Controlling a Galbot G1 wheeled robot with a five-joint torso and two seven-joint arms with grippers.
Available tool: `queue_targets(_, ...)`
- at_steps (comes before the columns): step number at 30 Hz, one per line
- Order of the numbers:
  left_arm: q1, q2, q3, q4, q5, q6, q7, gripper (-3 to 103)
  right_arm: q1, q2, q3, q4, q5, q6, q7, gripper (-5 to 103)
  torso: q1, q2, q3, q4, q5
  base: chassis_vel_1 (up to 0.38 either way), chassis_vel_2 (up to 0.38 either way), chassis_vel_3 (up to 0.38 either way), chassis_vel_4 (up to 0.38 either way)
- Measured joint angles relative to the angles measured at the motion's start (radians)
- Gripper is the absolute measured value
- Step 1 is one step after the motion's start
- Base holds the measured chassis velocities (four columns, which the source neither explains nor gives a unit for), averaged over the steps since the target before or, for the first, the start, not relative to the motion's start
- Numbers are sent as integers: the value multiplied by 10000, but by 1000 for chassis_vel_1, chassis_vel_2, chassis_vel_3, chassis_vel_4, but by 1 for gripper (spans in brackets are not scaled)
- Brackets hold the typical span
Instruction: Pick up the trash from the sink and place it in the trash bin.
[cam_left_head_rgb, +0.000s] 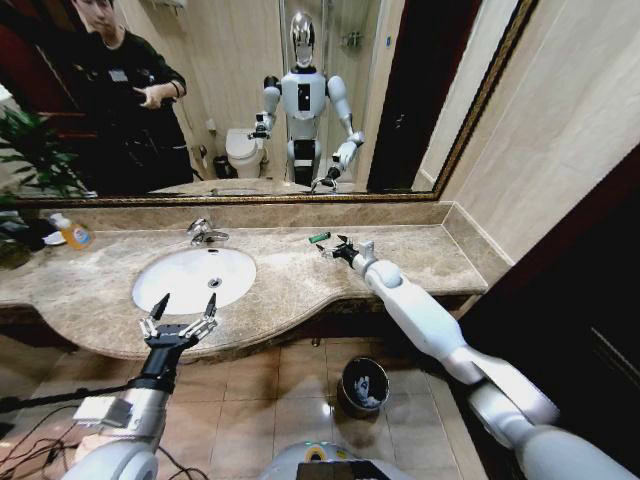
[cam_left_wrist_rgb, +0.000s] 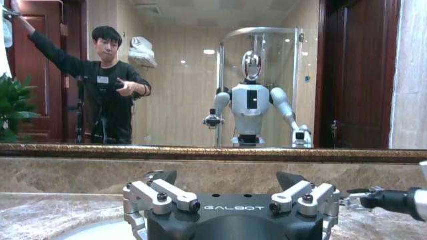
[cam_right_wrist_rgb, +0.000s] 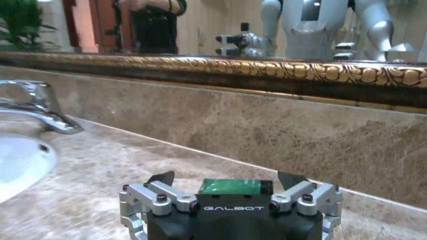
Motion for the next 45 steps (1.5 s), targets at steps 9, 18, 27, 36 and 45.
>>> queue_targets(9, 0, 0, 0, 0, 0, 0, -1, 100, 1314, 629, -53, -2312, -961, 299, -1684, 100, 1, -1, 0, 1, 0, 0, 0, 0, 0)
queue_targets(18, 0, 0, 0, 0, 0, 0, 0, 100, 1804, 265, 369, -3205, -2021, -291, -3057, 100, -1, 0, 0, -8, 1, 0, 0, 0, 0)
queue_targets(27, 0, 0, 0, 0, 0, 0, -1, 100, 2108, 844, 413, -3802, -1523, -394, -3046, 100, 1, 0, 0, 2, -1, 0, 0, 0, 0)
queue_targets(36, 0, 0, 0, 0, 0, 0, -1, 100, 1969, 1387, 592, -3818, -1048, -356, -2632, 100, 0, 1, 0, -1, -2, 0, 0, 0, 0)
queue_targets(45, 0, 0, 0, 0, 0, 0, 0, 100, 1994, 2008, 744, -4078, -351, -473, -1463, 100, 0, 1, -1, 0, -2, 0, 0, 0, 0)
